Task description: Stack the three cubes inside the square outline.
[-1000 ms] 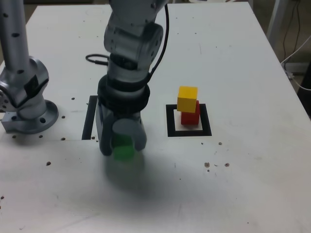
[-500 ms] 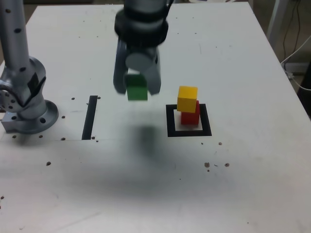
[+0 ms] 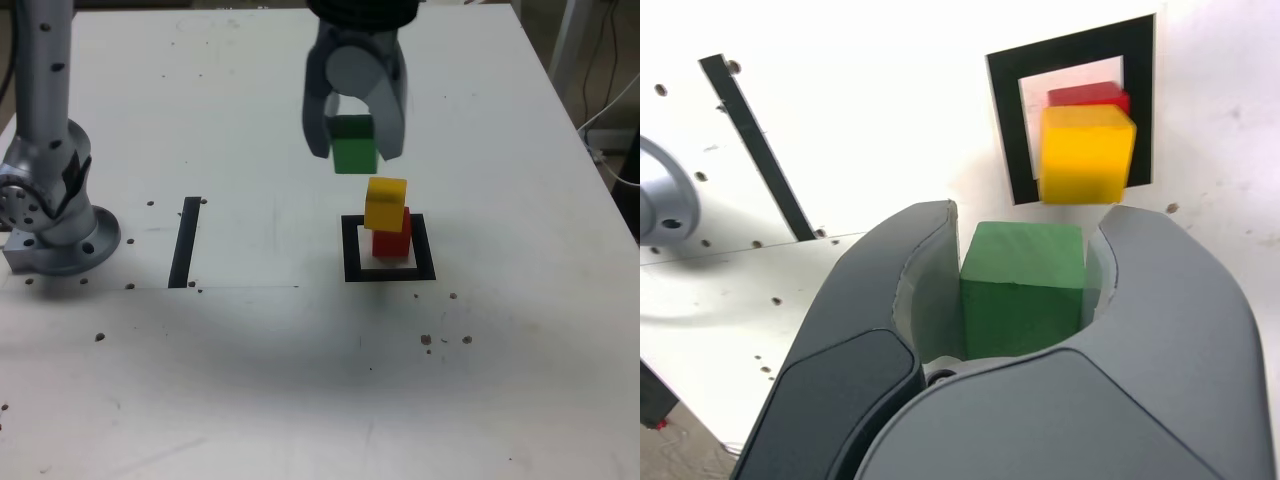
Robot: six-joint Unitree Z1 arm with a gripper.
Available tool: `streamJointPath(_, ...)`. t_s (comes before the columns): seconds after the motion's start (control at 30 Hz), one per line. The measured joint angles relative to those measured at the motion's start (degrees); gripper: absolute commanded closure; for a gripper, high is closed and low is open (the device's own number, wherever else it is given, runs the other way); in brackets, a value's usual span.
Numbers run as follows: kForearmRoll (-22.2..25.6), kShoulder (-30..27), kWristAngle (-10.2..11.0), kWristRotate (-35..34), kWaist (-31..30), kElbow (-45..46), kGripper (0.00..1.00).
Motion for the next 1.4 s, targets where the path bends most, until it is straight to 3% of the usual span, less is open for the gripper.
streamJointPath(0.47, -0.9, 4.3, 2.4, -2.3, 0.3, -1.6, 0.95)
streamJointPath(0.77, -3.3, 5.7, 2.6, -2.8, 0.3, -0.9, 0.95)
streamJointPath(0.93, -4.3, 6.1, 2.6, -2.9, 0.3, -0.3, 0.89)
streamJointPath(1.07, -4.4, 6.2, 2.6, -2.9, 0.3, 0.0, 0.74)
streamJointPath(1.3, -4.9, 6.3, 2.9, -2.6, 0.3, 0.4, 0.13)
streamJointPath(1.4, -5.1, 6.3, 3.5, -2.3, 0.3, 0.7, 0.02)
